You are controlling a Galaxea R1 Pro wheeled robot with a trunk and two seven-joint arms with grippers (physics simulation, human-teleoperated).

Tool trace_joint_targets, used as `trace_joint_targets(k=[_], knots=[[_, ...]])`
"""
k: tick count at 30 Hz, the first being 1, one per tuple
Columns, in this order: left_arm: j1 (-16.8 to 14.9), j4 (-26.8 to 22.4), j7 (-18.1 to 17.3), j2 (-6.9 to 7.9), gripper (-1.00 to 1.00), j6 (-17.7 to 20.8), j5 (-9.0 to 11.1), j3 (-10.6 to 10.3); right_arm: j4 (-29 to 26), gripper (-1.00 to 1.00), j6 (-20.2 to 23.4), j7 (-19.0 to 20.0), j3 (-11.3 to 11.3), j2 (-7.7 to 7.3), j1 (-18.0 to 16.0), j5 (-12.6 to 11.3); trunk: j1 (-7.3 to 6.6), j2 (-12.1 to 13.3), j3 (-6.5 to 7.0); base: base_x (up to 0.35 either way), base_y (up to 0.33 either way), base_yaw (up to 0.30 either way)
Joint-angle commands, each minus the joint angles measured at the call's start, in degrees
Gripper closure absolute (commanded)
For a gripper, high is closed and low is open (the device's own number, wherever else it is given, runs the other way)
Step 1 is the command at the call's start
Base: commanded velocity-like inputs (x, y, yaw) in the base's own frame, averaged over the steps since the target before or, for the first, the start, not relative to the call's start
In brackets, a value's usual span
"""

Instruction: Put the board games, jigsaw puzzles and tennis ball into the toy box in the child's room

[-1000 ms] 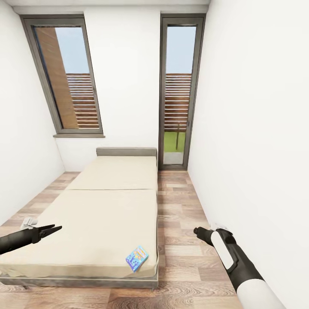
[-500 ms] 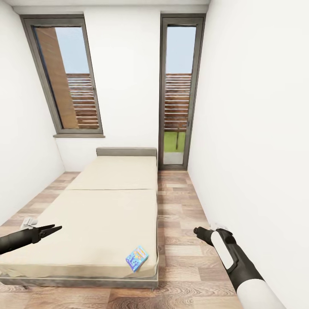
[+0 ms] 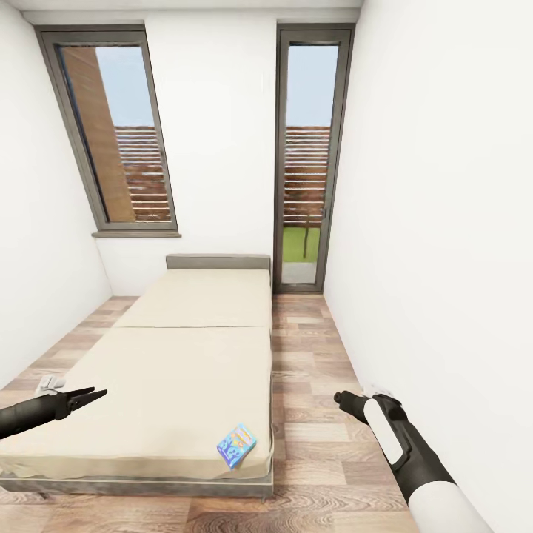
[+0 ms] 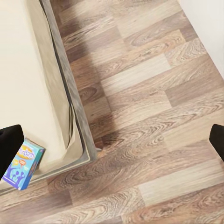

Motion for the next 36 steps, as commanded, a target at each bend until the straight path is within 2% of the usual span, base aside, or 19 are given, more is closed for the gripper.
trace_joint_targets(k=[1, 12, 19, 36], knots=[[-0.08, -0.03, -0.35, -0.04, -1.0, 0.63, -0.57, 0.5, -0.07, -1.0, 0.14, -0.44, 0.04, -0.03, -0.05, -0.6, 0.04, -0.14, -0.14, 0.0, 0.14, 0.0], [-0.08, -0.03, -0.33, -0.04, -1.0, 0.65, -0.57, 0.48, -0.05, -1.0, 0.17, -0.41, 0.04, -0.01, -0.05, -0.6, 0.04, -0.14, -0.14, 0.0, 0.23, 0.0], [-0.09, -0.03, -0.35, -0.04, -1.0, 0.63, -0.56, 0.5, -0.05, -1.0, 0.16, -0.41, -0.05, -0.02, -0.05, -0.6, 0.04, -0.14, -0.14, -0.016, 0.039, 0.0], [-0.08, -0.03, -0.2, -0.04, -1.0, 0.65, -0.53, 0.5, -0.05, -1.0, 0.14, -0.29, -0.52, -0.08, -0.05, -0.65, 0.04, -0.14, -0.14, -0.192, 0.109, 0.0]])
